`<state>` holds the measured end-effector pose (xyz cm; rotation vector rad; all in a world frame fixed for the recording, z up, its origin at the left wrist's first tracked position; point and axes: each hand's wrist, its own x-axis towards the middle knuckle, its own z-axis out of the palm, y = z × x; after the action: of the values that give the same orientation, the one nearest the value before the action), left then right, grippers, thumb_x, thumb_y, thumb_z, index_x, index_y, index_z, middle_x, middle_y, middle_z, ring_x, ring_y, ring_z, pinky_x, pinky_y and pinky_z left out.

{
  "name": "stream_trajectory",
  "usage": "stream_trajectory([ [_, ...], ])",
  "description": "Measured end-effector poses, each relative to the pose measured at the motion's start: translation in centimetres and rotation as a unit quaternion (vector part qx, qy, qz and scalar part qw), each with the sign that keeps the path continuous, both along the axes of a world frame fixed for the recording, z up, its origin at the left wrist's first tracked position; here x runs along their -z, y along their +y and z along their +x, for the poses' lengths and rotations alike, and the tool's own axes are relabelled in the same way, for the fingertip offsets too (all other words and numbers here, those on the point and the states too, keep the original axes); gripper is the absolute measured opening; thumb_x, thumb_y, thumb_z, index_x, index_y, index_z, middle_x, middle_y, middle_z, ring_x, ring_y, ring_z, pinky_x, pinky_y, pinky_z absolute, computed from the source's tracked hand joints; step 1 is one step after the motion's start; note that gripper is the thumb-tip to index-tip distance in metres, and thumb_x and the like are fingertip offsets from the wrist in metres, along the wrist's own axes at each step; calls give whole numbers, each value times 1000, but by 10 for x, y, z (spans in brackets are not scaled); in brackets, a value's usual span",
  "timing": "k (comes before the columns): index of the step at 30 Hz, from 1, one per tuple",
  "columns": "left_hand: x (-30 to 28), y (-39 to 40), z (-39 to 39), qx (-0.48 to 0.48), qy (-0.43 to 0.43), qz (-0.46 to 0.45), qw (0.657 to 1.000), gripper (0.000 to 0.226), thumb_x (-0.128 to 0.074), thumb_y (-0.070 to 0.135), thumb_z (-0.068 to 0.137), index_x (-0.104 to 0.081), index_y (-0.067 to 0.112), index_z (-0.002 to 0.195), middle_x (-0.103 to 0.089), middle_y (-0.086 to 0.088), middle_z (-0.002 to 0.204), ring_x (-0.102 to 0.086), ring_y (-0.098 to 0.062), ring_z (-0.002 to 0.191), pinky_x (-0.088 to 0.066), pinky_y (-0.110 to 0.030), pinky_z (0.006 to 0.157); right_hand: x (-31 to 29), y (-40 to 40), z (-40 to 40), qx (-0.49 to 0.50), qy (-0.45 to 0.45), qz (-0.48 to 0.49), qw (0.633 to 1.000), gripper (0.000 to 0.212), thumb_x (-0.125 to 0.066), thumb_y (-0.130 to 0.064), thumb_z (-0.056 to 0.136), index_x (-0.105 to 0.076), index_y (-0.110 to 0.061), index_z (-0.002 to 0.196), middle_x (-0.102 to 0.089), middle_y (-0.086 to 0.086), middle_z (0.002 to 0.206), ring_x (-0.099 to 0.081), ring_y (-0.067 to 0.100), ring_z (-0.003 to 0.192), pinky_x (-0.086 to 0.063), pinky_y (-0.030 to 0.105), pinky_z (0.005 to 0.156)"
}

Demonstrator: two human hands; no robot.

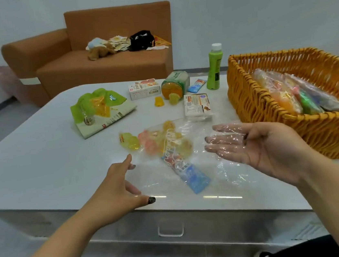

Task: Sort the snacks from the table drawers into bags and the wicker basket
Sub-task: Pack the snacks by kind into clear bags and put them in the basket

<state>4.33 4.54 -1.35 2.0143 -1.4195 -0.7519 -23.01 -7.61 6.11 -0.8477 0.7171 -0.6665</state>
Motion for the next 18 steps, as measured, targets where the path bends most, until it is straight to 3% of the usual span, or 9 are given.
stream_trajectory([
  [3,3,5,3,-1,-3,0,1000,114,-86,38,69,-11,30,155,-35,15,133,-59,10,87,-47,-15,74,4,2,5,-115,-6,-22,993,59,-27,14,72,-64,7,116,-64,23,121,-61,39,114,-47,43,96],
  [6,5,8,6,6,-1,-4,1000,116,-88,41,64,-14,31,153,-37,20,126,-56,10,89,-48,-18,75,9,11,15,-242,-1,-29,970,61,-28,26,75,-65,2,116,-60,19,129,-56,35,122,-43,45,101],
  [8,6,8,7,7,0,-9,1000,111,-90,40,62,-24,31,150,-38,22,119,-56,8,88,-49,-18,75,16,20,28,-254,5,-64,965,59,-29,26,84,-67,-3,117,-61,12,130,-57,28,123,-46,41,102],
  [10,7,7,6,5,0,-20,1000,104,-92,37,59,-33,32,143,-40,21,114,-57,5,85,-50,-19,75,29,31,45,-229,99,-203,947,47,-44,11,94,-69,-21,117,-62,-2,130,-57,11,122,-47,26,100],
  [11,7,6,5,6,2,-28,1000,101,-93,35,57,-35,33,140,-40,19,113,-57,4,85,-51,-20,75,37,35,52,-212,180,-317,907,39,-51,-4,96,-65,-32,119,-58,-10,133,-52,2,124,-44,21,102],
  [12,7,6,4,9,6,-38,999,98,-93,32,57,-37,34,136,-41,18,113,-58,2,85,-52,-21,74,46,38,58,-211,254,-423,844,36,-55,-19,96,-58,-40,126,-49,-18,139,-44,-4,128,-38,21,107],
  [14,5,7,0,25,25,-48,998,92,-92,31,58,-37,35,132,-43,16,116,-58,0,85,-53,-22,73,59,45,67,-243,343,-555,717,49,-51,-39,96,-35,-48,142,-23,-25,152,-17,-6,140,-14,21,118],
  [16,3,8,-5,50,54,-33,997,89,-91,31,60,-35,36,130,-46,18,117,-61,-1,81,-54,-24,73,67,51,76,-266,379,-587,664,56,-43,-47,98,-15,-51,146,2,-25,156,7,0,144,6,19,115],
  [18,3,8,-8,87,69,-17,994,92,-88,32,61,-29,37,131,-45,23,115,-63,-4,85,-57,-28,78,73,53,84,-264,374,-606,650,56,-37,-49,99,-9,-50,147,9,-21,157,18,3,143,12,23,114],
])
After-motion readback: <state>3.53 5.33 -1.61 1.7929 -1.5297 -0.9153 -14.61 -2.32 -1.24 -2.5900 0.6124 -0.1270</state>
